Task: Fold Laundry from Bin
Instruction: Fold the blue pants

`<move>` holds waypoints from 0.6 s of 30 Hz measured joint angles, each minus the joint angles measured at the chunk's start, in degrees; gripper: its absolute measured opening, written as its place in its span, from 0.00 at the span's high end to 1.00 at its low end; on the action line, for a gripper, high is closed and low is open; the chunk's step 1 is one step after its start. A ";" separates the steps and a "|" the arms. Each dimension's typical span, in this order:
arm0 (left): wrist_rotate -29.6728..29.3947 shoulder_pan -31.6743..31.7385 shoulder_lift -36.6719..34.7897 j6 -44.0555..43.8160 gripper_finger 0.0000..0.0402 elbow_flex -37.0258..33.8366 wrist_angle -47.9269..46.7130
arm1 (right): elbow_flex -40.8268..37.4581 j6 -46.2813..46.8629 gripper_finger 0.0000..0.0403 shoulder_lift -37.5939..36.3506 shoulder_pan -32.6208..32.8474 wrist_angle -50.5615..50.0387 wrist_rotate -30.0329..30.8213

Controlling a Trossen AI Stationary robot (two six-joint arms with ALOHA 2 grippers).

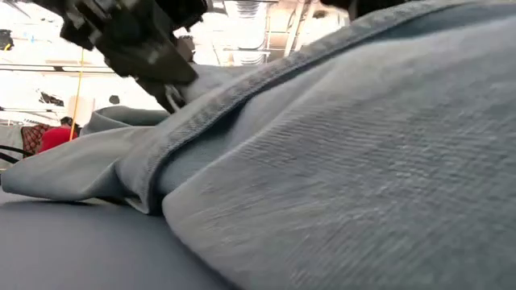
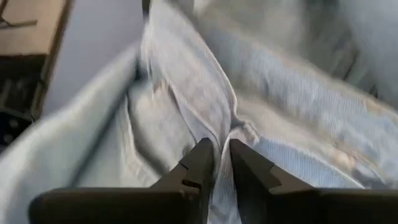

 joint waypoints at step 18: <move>1.45 -8.74 -8.81 -15.09 1.00 0.35 -24.56 | -4.85 -19.70 0.61 1.26 -5.12 7.77 7.56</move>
